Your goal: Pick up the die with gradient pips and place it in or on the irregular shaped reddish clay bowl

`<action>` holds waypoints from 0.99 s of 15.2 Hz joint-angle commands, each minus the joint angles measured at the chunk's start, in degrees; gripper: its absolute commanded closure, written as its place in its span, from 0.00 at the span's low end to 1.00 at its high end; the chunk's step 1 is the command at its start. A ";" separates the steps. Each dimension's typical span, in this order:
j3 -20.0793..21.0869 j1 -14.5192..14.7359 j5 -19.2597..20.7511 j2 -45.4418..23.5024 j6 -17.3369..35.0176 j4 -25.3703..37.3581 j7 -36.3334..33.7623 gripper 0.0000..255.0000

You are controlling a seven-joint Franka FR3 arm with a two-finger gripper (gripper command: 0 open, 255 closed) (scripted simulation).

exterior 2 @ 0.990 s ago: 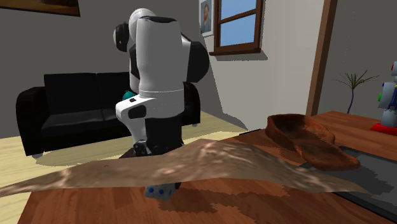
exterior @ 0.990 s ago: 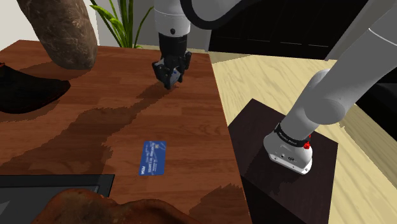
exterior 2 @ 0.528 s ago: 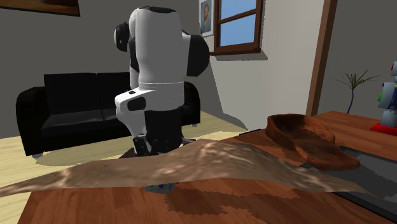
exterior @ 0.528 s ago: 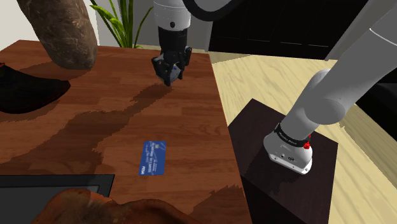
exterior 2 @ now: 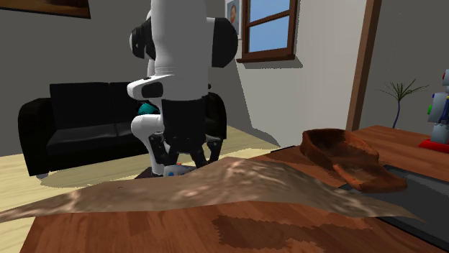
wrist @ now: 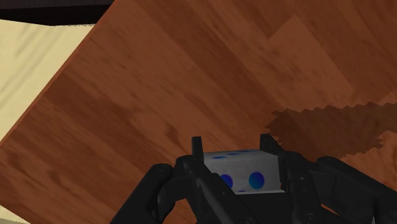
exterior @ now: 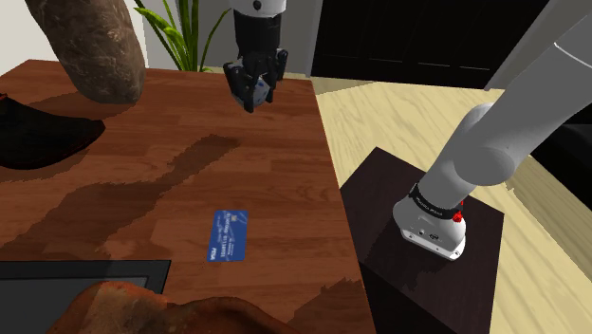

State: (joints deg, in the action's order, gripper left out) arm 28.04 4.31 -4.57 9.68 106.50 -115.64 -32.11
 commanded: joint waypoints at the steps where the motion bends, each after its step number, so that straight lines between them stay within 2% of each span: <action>1: -0.16 -0.08 -0.04 0.21 -1.65 1.44 0.14 1.00; 15: -0.51 -0.37 0.40 -0.31 -12.48 12.73 -0.14 1.00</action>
State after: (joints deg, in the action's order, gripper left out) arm 27.51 3.93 -4.22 9.49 94.80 -103.77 -32.15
